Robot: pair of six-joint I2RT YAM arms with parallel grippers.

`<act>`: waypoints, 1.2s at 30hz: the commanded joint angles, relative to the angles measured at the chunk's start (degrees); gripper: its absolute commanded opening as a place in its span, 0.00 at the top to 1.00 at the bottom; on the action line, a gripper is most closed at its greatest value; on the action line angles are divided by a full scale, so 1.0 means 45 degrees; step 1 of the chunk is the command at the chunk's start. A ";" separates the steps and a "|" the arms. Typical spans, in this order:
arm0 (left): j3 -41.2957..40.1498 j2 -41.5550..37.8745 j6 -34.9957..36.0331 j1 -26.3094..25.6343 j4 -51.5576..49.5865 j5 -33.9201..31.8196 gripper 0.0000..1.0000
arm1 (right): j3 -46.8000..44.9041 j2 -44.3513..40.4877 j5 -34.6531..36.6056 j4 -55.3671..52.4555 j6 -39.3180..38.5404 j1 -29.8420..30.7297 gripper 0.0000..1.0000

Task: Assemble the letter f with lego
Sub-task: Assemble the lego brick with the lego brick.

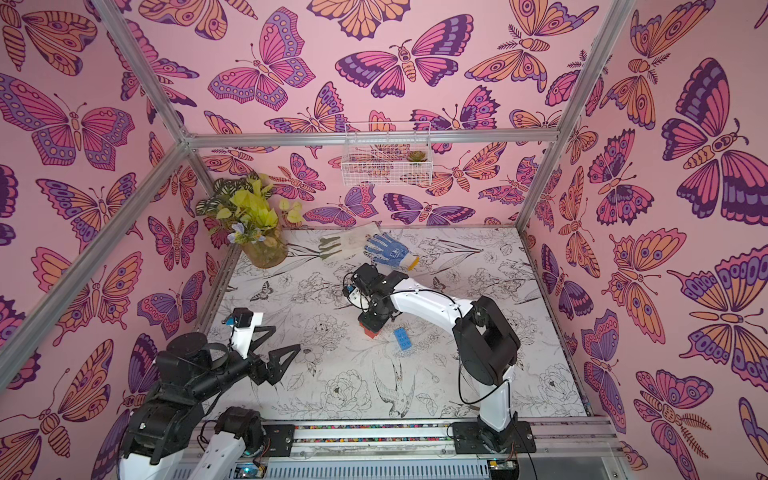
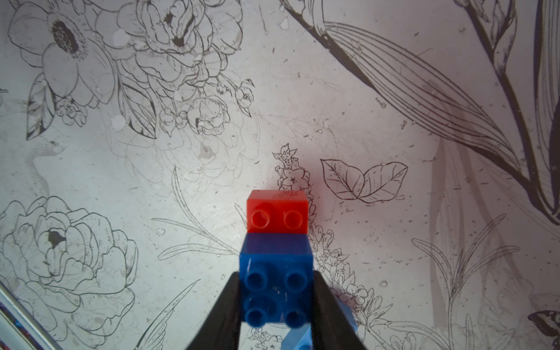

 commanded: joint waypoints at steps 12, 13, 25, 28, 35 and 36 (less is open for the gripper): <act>-0.0205 -0.0085 -0.0039 -0.0099 0.0198 -0.0001 0.01 | -0.0160 0.1991 -0.0022 -0.1352 -0.0177 0.0307 0.82; -0.0205 -0.0104 -0.0040 -0.0097 0.0187 0.0002 0.01 | -0.0155 0.2025 -0.0032 -0.1352 -0.0174 0.0306 0.82; -0.0205 -0.0085 -0.0040 -0.0103 0.0190 0.0000 0.01 | -0.0146 0.2068 0.0007 -0.1410 -0.0192 0.0306 0.82; -0.0205 -0.0085 -0.0040 -0.0098 0.0195 -0.0001 0.01 | -0.0167 0.1873 -0.0051 -0.1405 -0.0192 0.0308 0.82; -0.0205 -0.0105 -0.0040 -0.0097 0.0190 0.0001 0.01 | -0.0305 0.1192 -0.0173 -0.1386 -0.0175 0.0306 0.81; -0.0207 -0.0104 -0.0040 -0.0102 0.0193 -0.0001 0.01 | -0.0318 0.1088 -0.0174 -0.1372 -0.0155 0.0309 0.81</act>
